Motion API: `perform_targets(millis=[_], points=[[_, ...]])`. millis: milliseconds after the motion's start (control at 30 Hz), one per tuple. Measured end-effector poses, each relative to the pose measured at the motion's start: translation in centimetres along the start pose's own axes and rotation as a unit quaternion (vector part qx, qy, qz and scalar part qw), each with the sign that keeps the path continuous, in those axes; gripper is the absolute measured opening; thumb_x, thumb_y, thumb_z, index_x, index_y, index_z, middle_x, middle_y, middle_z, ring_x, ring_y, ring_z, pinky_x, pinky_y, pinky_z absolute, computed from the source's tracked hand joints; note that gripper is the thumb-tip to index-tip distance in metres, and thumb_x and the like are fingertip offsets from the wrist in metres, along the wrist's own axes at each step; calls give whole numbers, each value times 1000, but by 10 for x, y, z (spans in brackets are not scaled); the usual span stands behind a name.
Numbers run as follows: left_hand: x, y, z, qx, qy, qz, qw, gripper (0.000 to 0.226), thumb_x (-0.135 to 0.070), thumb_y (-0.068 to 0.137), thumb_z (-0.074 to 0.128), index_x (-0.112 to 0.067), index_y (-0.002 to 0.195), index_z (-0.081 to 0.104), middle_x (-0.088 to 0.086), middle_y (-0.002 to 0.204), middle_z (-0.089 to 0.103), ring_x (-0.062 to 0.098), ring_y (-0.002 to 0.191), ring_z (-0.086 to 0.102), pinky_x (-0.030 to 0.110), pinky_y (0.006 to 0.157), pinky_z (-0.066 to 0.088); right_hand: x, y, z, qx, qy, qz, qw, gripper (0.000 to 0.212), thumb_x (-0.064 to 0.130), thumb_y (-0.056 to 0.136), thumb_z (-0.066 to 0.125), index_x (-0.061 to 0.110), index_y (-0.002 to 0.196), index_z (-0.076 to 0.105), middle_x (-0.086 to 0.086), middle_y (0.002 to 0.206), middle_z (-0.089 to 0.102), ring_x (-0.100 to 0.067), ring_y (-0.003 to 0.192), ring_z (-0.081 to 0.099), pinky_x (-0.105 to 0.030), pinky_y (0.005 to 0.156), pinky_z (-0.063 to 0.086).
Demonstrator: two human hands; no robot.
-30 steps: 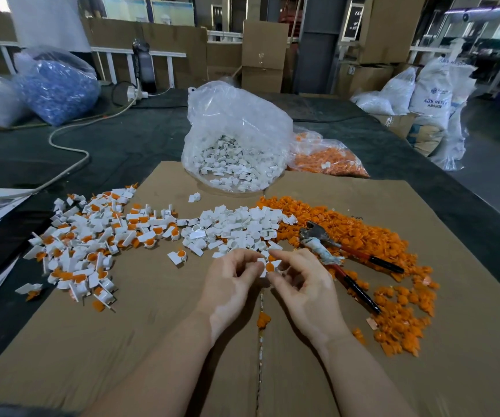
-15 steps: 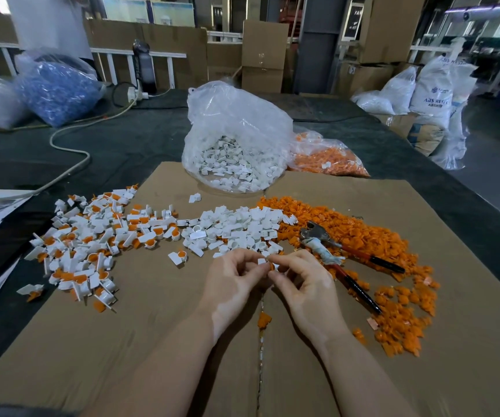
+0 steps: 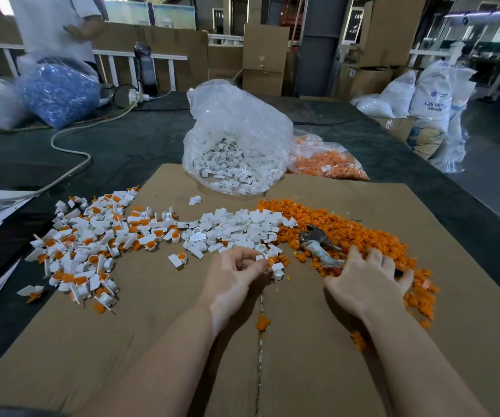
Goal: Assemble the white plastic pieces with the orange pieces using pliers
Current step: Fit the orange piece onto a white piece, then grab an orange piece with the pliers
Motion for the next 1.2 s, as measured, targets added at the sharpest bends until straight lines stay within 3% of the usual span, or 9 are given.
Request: perform_targets(millis=[100,233,400,500,633,733,900,1067,1200], points=[[2,1,-1,-1,-11,-15,1000,16,-20,85,67,-8,95,64,11,81,72,17,73,67,22,64,49,-1,2,-4,-15,-21,0,1000,54,52,86,50,24,131,39,-8,141,33,-28,131,26,-56,109,10],[3,1,-2,-4,-28,-26,999,15,-19,84,67,-8,94,65,10,81,72,12,68,67,14,56,48,0,1,-11,-44,-22,-18,999,50,55,85,52,22,120,42,-7,129,42,-26,122,36,-49,105,24],[4,2,0,-6,-99,-58,993,9,-12,84,67,-6,90,65,8,71,71,17,64,68,18,56,52,20,-11,-31,-102,37,-99,989,38,51,89,48,19,109,43,-3,112,54,-22,105,50,-36,89,40],[3,6,-1,-23,-180,-91,979,10,-6,84,66,1,90,65,7,61,67,15,56,64,31,63,58,41,-20,-25,1,155,-154,976,28,48,93,44,22,103,48,1,95,54,-18,88,55,-31,73,45],[-3,11,-4,-36,-211,-113,970,6,-3,86,61,2,89,64,6,56,66,12,48,62,28,51,56,66,-38,-8,181,330,-186,907,34,38,94,47,8,84,59,-6,70,53,-18,59,47,-32,58,34],[-1,13,-12,-63,-203,-127,969,11,-3,85,63,4,92,63,14,68,66,18,51,62,33,57,56,74,-48,-2,256,401,-174,862,32,33,96,46,8,78,53,-11,66,50,-21,59,45,-34,59,32],[-1,14,-19,-80,-181,-133,971,6,-3,86,63,2,88,63,10,63,65,11,42,60,19,41,49,76,-53,5,310,409,-152,845,30,35,95,45,10,83,53,-10,67,55,-23,64,54,-33,57,40],[-2,14,-19,-87,-163,-131,974,5,-3,87,60,1,84,62,10,62,63,9,41,58,19,42,49,78,-55,4,306,392,-161,853,30,36,96,43,11,83,52,-5,63,54,-22,65,54,-23,47,39],[-3,11,-17,-88,-195,-142,967,10,-2,87,60,6,92,62,6,55,62,7,38,57,16,38,45,77,-56,3,311,397,-155,850,26,34,96,44,11,85,52,-3,60,52,-21,65,52,-19,44,37]])
Point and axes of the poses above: each hand's wrist, its own y-axis towards the middle knuckle, its own z-axis out of the palm, x = y × z, the point moved 9 cm from there along y, towards the middle knuckle
